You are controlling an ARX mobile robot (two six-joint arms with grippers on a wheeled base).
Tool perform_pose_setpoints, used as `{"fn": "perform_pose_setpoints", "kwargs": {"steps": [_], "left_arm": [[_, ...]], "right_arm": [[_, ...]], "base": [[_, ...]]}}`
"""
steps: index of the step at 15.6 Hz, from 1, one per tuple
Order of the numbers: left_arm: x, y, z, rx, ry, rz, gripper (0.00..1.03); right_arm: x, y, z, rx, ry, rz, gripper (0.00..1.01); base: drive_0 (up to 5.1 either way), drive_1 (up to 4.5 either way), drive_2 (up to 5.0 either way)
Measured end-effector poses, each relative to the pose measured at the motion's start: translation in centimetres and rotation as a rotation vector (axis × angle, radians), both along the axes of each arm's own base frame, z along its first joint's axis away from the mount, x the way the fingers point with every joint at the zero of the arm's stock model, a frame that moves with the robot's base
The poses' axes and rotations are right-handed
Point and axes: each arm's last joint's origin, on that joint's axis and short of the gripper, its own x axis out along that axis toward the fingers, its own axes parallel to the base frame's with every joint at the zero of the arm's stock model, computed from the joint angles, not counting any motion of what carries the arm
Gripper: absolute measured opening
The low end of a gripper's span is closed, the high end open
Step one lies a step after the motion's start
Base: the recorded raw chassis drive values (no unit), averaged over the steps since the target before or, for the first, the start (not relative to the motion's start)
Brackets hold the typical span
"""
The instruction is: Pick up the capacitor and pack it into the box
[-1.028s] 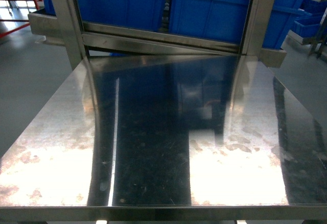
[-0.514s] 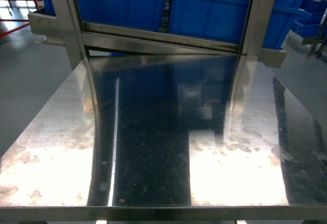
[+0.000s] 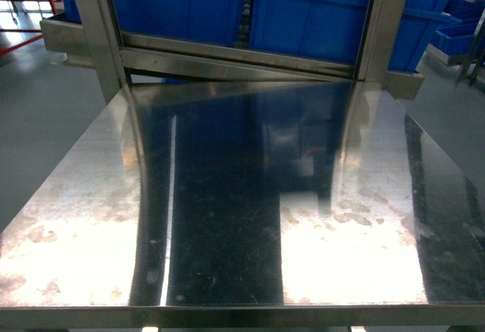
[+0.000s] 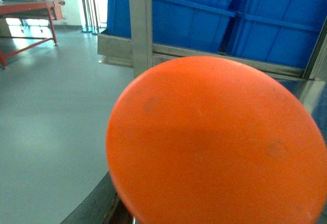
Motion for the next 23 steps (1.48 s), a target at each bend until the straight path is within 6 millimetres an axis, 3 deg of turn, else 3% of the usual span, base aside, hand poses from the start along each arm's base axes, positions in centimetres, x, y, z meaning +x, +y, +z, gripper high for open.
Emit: {"fn": "perform_pose_setpoints", "kwargs": {"steps": [11, 12, 23], "left_arm": [[-2.1, 0.0, -0.6, 0.0, 0.041, 0.001, 0.45], [-2.2, 0.0, -0.1, 0.0, -0.016, -0.001, 0.45], [-2.2, 0.0, -0.3, 0.0, 0.009, 0.0, 0.45]], "right_arm": [[0.0, 0.0, 0.0, 0.0, 0.0, 0.0, 0.98], [0.0, 0.0, 0.0, 0.0, 0.0, 0.0, 0.98], [0.0, 0.0, 0.0, 0.0, 0.0, 0.0, 0.98]], "base": [[0.0, 0.0, 0.0], [0.0, 0.0, 0.0], [0.0, 0.0, 0.0]]}}
